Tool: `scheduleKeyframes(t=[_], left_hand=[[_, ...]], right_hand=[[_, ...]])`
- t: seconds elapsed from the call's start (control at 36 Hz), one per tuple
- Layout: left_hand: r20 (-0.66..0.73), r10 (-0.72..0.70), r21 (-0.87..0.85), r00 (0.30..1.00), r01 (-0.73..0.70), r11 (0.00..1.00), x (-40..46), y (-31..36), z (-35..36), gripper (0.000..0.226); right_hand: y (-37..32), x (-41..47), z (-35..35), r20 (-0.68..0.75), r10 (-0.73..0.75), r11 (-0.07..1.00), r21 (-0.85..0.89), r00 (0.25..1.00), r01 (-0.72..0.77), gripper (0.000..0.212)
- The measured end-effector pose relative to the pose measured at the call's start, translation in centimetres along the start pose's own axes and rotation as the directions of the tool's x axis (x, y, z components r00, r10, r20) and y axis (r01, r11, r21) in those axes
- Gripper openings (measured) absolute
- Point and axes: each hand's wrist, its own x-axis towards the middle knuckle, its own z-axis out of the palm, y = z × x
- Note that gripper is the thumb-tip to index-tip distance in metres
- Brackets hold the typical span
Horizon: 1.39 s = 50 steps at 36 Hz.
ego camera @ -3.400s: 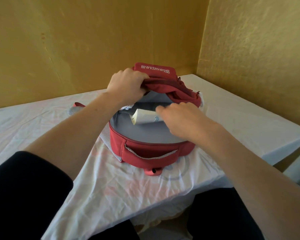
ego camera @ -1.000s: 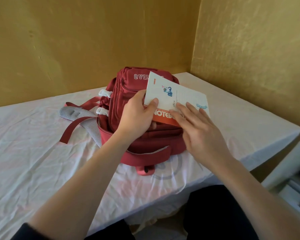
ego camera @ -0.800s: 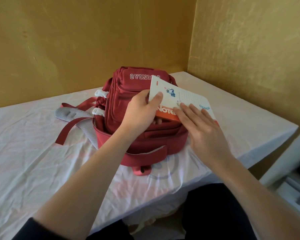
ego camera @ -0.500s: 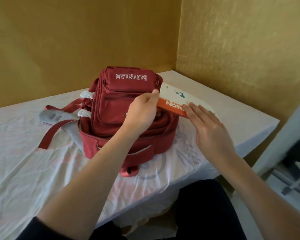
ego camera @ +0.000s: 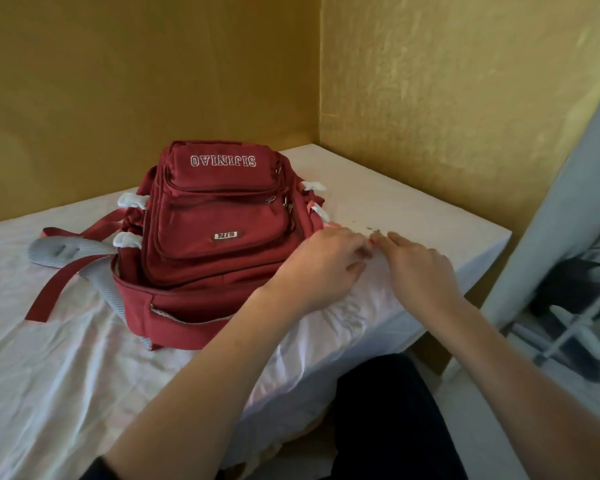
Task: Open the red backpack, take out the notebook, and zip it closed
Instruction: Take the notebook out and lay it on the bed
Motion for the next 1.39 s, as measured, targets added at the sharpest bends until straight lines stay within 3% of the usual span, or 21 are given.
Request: scheduleKeyframes(t=[0.11,0.25,0.47,0.61,1.08,1.39], left_hand=[[0.149,-0.042,0.095,0.988,0.029,0.995,0.1,0.4,1.8,0.025],[0.21,-0.071,0.17,0.975,0.035,0.985,-0.6,0.2,3.6,0.032],[0.168,-0.104,0.23,0.98,0.064,0.971,-0.7,-0.2,6.5,0.048],[0.258,-0.17,0.241,0.951,0.107,0.965,-0.1,-0.7,7.5,0.06],[0.269,-0.198,0.181,0.943,0.152,0.972,0.3,-1.3,8.5,0.06],[0.269,-0.199,0.164,0.942,0.159,0.974,0.3,-1.7,8.8,0.062]], right_hand=[[0.5,0.0,0.3,0.094,0.039,0.999,0.022,0.995,-0.041,0.025],[1.2,-0.5,0.5,0.168,0.016,0.998,0.064,0.986,-0.027,0.039],[2.5,0.0,1.4,0.254,0.077,0.991,0.089,0.964,-0.103,0.041],[3.4,1.0,2.0,0.267,0.157,0.983,0.046,0.951,-0.175,0.041],[7.9,6.0,4.6,0.322,0.36,0.926,-0.007,0.875,-0.378,0.042],[9.3,6.8,5.4,0.32,0.356,0.926,0.004,0.878,-0.377,0.042]])
